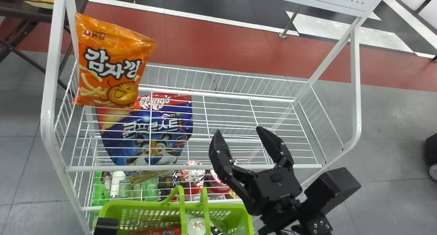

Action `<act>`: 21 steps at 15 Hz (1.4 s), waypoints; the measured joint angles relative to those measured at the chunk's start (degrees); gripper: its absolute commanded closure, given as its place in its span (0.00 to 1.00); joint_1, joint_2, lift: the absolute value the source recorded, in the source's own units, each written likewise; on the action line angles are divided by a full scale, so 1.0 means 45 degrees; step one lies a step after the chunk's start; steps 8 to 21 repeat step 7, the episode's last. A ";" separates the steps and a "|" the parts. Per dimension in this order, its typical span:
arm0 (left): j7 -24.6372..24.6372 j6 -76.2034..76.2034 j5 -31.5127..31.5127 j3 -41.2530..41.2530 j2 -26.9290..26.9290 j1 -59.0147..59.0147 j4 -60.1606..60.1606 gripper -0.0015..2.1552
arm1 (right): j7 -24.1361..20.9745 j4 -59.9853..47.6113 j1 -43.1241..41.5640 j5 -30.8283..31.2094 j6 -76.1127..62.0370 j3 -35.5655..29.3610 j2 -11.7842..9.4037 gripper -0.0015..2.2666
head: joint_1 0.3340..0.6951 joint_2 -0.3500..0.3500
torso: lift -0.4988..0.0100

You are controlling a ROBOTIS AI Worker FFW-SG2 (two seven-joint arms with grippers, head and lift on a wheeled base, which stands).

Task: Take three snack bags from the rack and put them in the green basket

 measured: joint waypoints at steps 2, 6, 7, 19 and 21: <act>0.0001 0.0008 0.0000 0.0000 0.0000 0.0012 -0.0008 0.82 | -0.0008 -0.0019 0.0002 0.0000 0.0090 0.0000 0.0000 0.02 | 1.00 0.00 | 0.97; -0.0018 0.0008 0.0006 0.0020 0.0019 0.0059 -0.0025 0.82 | -0.0008 -0.0138 0.0093 0.0005 0.0191 -0.0013 0.0000 0.02 | 1.00 0.00 | 0.97; -0.0010 0.0008 0.0008 0.0023 0.0020 0.0069 -0.0028 0.82 | -0.0008 -0.0160 0.0109 0.0004 0.0192 -0.0017 0.0000 0.02 | 1.00 0.00 | 0.97; -0.0010 0.0008 0.0008 0.0023 0.0020 0.0069 -0.0028 0.82 | -0.0008 -0.0160 0.0109 0.0004 0.0192 -0.0017 0.0000 0.02 | 1.00 0.00 | 0.97; -0.0010 0.0008 0.0008 0.0023 0.0020 0.0069 -0.0028 0.82 | -0.0008 -0.0160 0.0109 0.0004 0.0192 -0.0017 0.0000 0.02 | 1.00 0.00 | 0.97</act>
